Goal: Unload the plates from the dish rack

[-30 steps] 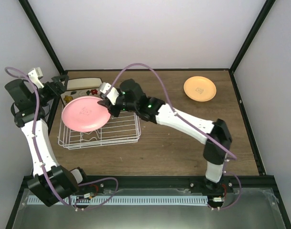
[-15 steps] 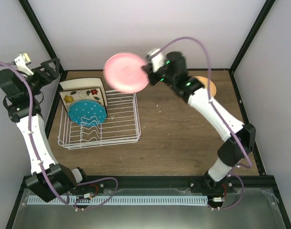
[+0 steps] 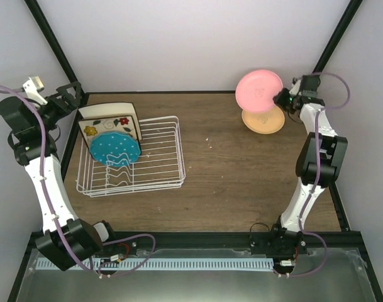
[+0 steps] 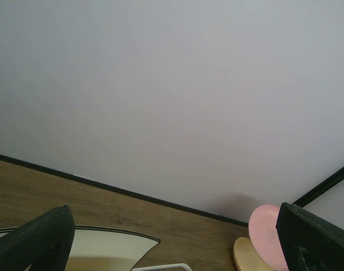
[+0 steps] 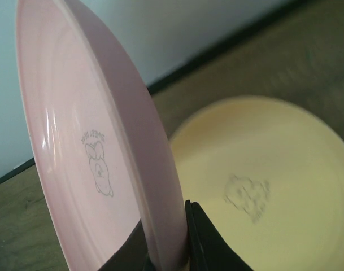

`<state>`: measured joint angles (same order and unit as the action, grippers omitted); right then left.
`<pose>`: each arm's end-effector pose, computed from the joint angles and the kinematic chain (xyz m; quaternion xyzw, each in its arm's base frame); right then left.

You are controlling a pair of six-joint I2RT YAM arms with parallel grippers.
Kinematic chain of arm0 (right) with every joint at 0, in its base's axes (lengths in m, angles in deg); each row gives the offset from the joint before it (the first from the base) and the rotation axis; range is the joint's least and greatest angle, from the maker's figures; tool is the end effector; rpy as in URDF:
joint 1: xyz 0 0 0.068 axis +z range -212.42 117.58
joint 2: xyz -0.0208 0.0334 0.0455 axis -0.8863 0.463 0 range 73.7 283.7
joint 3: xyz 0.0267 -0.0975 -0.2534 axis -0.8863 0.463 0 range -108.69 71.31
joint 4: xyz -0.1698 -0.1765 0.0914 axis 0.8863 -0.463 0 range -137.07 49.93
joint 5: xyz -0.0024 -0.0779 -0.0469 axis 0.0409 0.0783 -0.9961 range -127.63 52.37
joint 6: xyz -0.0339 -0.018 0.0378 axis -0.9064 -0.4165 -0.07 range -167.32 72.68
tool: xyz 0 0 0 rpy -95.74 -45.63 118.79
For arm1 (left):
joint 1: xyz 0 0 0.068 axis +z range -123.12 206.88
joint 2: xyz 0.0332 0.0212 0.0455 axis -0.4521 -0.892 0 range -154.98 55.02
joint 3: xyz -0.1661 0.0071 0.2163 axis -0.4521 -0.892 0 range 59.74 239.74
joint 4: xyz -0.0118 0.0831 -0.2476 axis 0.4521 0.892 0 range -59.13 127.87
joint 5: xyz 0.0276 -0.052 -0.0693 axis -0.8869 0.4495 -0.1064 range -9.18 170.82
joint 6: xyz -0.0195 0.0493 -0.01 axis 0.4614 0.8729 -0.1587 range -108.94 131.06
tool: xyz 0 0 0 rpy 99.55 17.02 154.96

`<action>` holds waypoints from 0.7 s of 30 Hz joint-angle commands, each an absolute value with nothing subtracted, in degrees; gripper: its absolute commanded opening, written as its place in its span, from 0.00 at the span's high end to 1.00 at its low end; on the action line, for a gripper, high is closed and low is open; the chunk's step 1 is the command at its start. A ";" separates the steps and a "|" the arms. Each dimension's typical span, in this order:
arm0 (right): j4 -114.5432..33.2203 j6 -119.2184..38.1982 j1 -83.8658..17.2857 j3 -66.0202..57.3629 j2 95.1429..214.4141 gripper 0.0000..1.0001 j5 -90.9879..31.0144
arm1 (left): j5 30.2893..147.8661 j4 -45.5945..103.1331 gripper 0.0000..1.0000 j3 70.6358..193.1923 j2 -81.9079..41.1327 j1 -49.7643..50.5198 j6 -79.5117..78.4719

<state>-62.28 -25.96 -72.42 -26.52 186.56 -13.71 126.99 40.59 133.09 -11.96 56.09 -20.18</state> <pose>0.4550 -0.0657 0.2867 0.1483 0.8687 0.2277 0.4141 0.2326 0.1006 0.4375 -0.1044 0.7137 -0.2964 0.6260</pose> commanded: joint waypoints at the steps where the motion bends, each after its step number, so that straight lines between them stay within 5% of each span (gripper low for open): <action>1: -58.39 -15.44 -75.56 -22.62 187.76 0.96 -6.31 | 127.51 41.96 0.00 131.22 -8.97 55.88 -19.61; 21: -53.74 -9.25 -80.43 -17.57 196.60 0.96 -8.05 | 126.93 49.81 0.00 129.75 -5.46 55.92 -14.46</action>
<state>-56.56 -10.33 -79.37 -17.86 196.13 -7.59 126.97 47.93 130.00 -6.72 56.09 -15.90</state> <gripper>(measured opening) 0.087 0.998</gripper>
